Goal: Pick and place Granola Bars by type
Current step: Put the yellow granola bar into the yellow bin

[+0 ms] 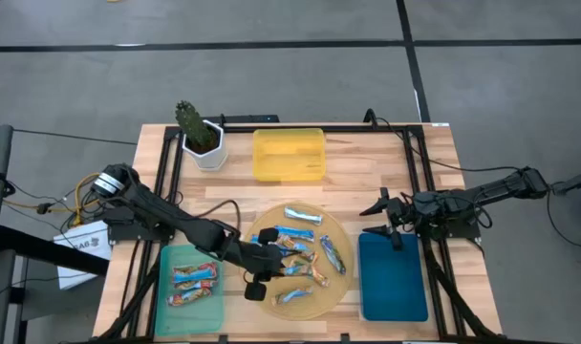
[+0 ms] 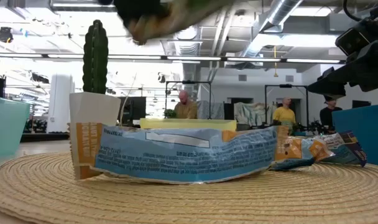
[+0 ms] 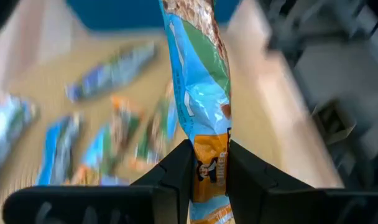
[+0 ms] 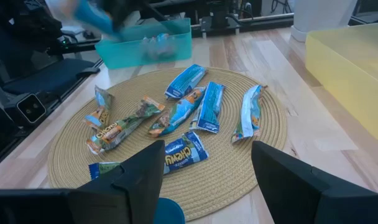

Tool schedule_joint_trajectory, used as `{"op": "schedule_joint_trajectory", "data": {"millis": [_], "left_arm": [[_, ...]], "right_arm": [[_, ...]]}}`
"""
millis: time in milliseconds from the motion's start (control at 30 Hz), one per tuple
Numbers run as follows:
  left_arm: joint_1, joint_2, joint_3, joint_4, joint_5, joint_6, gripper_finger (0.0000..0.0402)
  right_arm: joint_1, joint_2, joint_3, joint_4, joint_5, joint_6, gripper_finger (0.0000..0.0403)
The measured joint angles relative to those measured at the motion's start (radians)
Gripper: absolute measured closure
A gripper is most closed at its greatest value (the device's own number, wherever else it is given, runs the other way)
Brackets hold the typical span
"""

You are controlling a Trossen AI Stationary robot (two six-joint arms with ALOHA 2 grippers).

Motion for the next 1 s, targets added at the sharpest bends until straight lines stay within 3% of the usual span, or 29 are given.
{"op": "schedule_joint_trajectory", "data": {"millis": [367,733,1000], "left_arm": [[0.0,-0.067,0.001,0.366,-0.025,0.0,0.0327],[0.045,-0.066,0.001,0.389,-0.027,0.0,0.0326],[0.169,-0.066,0.001,0.386,-0.025,0.0,0.0326]], "right_arm": [[0.0,0.0,0.0,0.0,0.0,0.0,0.0168],[0.0,0.0,0.0,0.0,0.0,0.0,0.0168],[0.0,0.0,0.0,0.0,0.0,0.0,0.0168]]}}
